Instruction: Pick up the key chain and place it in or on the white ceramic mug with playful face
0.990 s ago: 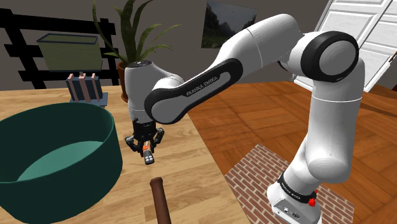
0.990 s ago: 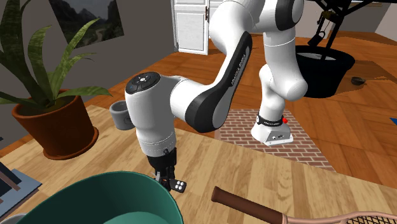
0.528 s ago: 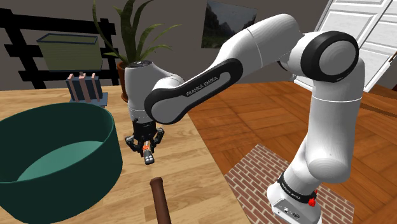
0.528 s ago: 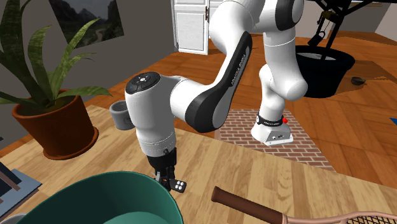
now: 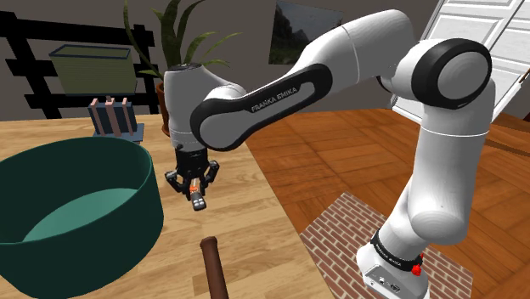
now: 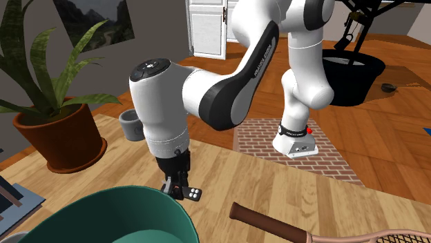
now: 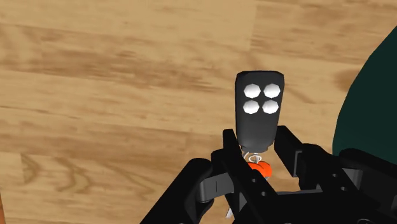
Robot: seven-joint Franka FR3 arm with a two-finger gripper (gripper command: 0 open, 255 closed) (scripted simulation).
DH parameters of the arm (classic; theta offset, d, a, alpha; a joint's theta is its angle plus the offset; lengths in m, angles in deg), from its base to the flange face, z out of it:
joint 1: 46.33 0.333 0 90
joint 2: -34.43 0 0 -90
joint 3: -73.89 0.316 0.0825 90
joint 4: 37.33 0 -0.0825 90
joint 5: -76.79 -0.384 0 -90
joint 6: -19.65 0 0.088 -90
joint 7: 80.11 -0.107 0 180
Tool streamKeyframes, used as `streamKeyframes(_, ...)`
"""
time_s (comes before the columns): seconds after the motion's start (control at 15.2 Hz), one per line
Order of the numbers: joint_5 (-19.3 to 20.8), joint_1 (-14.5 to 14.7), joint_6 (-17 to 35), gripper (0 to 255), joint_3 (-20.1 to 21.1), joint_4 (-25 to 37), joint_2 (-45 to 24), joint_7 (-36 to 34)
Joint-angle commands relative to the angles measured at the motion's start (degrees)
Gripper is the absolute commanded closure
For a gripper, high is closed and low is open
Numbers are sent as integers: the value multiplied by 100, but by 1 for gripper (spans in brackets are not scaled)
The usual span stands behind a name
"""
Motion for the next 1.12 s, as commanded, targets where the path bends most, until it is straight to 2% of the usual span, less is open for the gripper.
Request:
streamKeyframes(0.0, -47, -10, -134, 255, 22, 62, 79, 17)
streamKeyframes(1.06, -270, -52, -1248, 255, 102, 860, 443, 134)
